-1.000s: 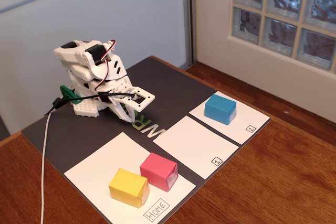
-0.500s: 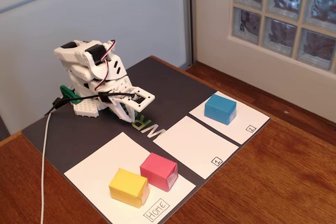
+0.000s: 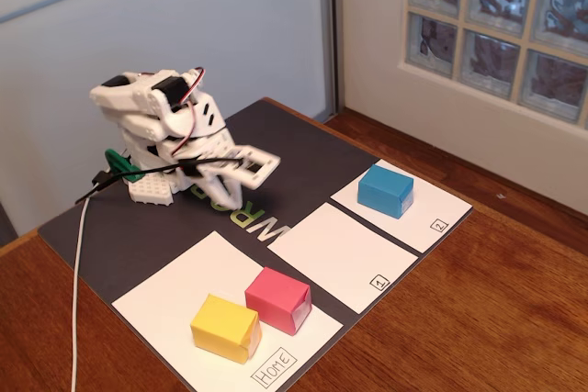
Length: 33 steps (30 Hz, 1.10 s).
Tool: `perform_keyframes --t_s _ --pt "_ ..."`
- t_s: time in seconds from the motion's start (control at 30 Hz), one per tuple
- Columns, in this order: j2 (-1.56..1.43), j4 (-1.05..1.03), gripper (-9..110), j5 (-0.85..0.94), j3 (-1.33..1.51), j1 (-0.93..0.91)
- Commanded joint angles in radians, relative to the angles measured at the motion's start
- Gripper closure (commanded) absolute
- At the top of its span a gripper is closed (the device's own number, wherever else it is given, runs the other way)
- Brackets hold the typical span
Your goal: Move box blue to home
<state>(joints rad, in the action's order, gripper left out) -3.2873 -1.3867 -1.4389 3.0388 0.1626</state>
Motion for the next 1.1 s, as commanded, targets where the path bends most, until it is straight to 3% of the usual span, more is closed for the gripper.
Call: perform_keyframes --t_s 0.0,0.1,0.2,0.7,1.07 --pt "-0.052 -0.061 102 0.009 0.0 0.081" --pt "-0.052 -0.061 102 0.008 0.0 0.009" --pt "-0.052 -0.061 102 0.017 0.0 -0.178" --pt "-0.04 0.014 102 0.034 -0.067 -0.169" --pt "0.64 0.167 102 0.025 -0.555 -0.144"
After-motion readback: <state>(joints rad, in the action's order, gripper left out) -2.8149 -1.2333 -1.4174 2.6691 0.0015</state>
